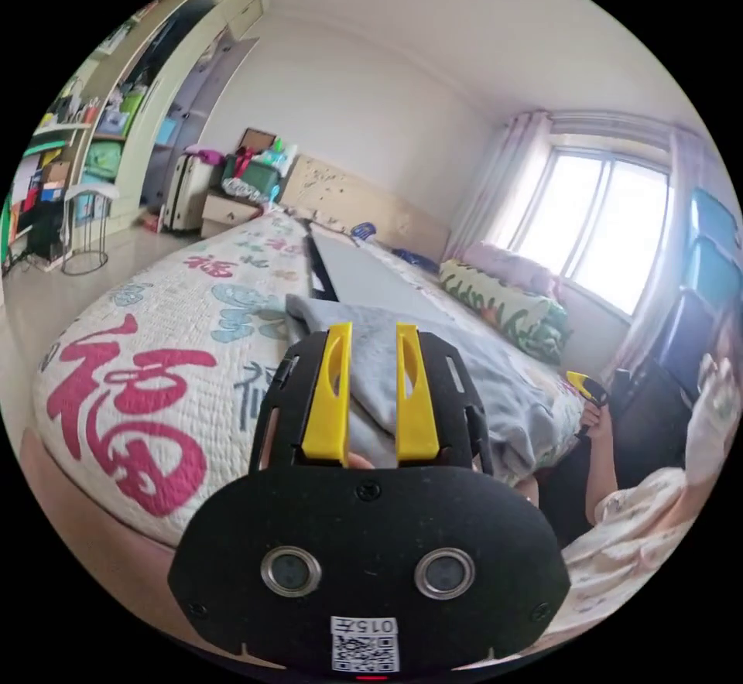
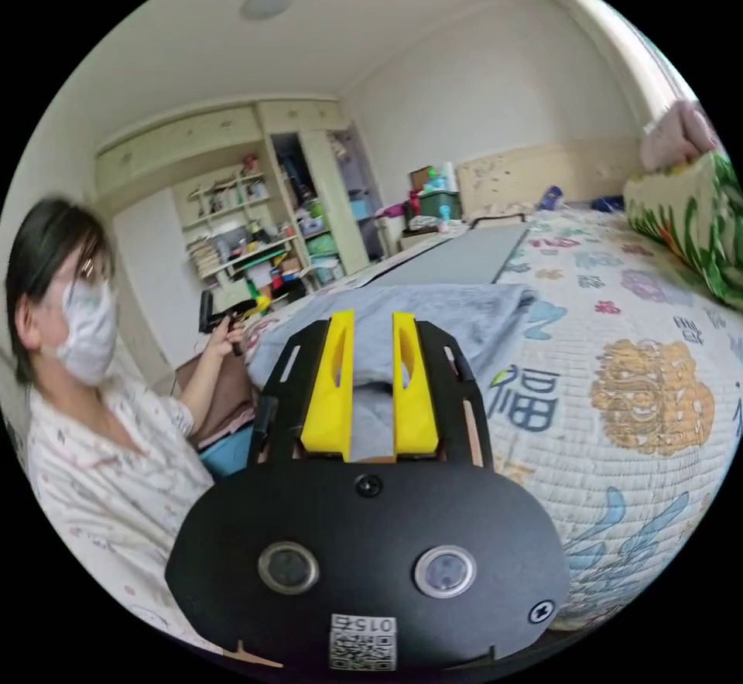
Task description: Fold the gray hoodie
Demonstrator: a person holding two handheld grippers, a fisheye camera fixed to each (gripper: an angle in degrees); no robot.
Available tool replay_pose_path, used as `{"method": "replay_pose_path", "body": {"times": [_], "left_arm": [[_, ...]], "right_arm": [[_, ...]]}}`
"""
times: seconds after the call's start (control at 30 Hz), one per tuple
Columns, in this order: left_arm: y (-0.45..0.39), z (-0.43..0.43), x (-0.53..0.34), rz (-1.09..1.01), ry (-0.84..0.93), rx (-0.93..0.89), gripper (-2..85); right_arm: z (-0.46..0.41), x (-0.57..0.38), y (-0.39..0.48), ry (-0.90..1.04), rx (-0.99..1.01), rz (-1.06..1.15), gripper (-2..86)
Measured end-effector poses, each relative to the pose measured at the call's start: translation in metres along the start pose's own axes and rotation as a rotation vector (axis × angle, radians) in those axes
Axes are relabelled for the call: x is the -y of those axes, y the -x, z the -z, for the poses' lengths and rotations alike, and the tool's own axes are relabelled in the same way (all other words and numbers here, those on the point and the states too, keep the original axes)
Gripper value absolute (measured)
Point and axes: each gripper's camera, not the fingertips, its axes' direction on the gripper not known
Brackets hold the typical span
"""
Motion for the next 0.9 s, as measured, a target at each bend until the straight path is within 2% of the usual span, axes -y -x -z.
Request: {"method": "replay_pose_path", "body": {"times": [0.13, 0.23, 0.3, 0.4, 0.53, 0.73, 0.9], "left_arm": [[0.054, -0.092, 0.098, 0.141, 0.177, -0.003, 11.8], [0.078, -0.15, 0.134, 0.24, 0.25, -0.118, 11.9], [0.075, -0.176, 0.155, 0.246, 0.304, -0.123, 11.5], [0.061, -0.206, 0.192, 0.222, 0.351, -0.099, 9.1], [0.046, -0.236, 0.231, 0.194, 0.443, -0.096, 3.5], [0.014, -0.211, 0.296, 0.088, 0.27, -0.087, 1.3], [-0.007, -0.244, 0.342, 0.044, 0.295, -0.017, 1.0]], "right_arm": [[-0.052, 0.068, -0.119, 0.076, -0.085, -0.246, 13.0], [-0.107, 0.098, -0.18, 0.152, -0.145, -0.351, 14.0], [-0.14, 0.112, -0.207, 0.193, -0.169, -0.372, 14.1], [-0.188, 0.13, -0.244, 0.224, -0.166, -0.412, 12.6], [-0.235, 0.142, -0.279, 0.258, -0.199, -0.447, 5.5], [-0.255, 0.148, -0.304, 0.136, -0.216, -0.433, 1.1], [-0.316, 0.149, -0.313, 0.195, -0.373, -0.369, 0.9]]}}
